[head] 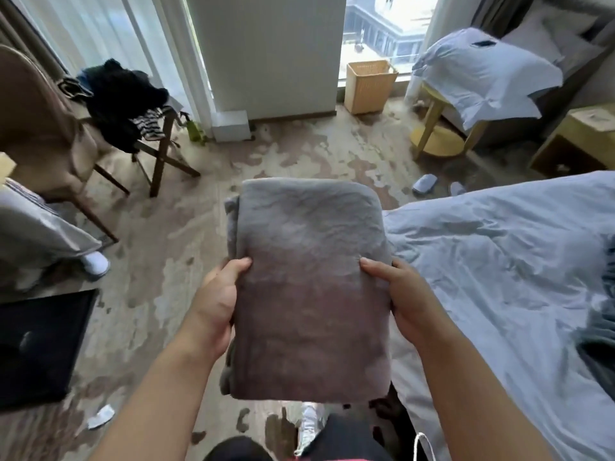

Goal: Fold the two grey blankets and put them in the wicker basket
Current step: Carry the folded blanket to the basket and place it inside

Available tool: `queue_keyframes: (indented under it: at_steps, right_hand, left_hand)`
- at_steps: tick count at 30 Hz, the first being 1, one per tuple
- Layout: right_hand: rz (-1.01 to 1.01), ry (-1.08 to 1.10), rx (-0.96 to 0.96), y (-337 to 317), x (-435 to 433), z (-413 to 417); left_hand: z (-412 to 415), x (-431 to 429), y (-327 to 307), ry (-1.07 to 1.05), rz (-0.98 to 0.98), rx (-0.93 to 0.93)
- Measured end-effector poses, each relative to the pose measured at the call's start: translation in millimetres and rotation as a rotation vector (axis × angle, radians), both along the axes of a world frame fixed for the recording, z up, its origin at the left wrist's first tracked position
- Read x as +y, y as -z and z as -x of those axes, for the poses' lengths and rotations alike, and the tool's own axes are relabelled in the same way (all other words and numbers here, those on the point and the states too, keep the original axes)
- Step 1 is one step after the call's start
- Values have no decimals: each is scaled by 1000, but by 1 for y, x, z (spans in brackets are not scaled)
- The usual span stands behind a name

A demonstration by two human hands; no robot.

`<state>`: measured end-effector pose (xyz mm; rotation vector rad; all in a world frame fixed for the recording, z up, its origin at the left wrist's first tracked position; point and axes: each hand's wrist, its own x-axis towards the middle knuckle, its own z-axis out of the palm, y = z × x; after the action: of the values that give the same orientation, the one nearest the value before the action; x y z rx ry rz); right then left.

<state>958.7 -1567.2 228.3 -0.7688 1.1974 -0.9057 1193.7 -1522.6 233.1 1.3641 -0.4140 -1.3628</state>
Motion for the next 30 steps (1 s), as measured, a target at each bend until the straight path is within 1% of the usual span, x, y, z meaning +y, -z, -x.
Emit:
queue_keyframes:
  at_steps: [3,6,10,13,15,20,22,25,27,30]
  right_hand:
    - [1,-32,-7,-10,-82,-22]
    - [-21,-41,26,0,-163,-39]
    - [-82,45,69,21,-280,-53]
    - [-82,103,106,22,-375,-49]
    - [-81,188,136,14,-433,-37]
    - [-79,462,150,1,-556,11]
    - [-99,559,141,3,-599,33]
    - [-124,654,136,20,-687,64]
    - [-117,659,122,32,-759,79]
    - [-108,579,68,35,-883,90]
  left_hand:
    - [-23,-76,-14,-50,0,-9]
    - [-40,-160,-11,-44,-19,-21]
    - [-50,-300,10,31,-60,-70]
    - [-46,-420,23,150,-71,-61]
    - [-34,-498,26,243,-103,-82]
    - [28,-677,20,469,-77,-127]
    - [54,-733,20,540,-55,-125]
    - [86,-826,29,660,-70,-108]
    - [102,-894,36,644,-78,-124]
    - [110,-998,34,543,-64,-193]
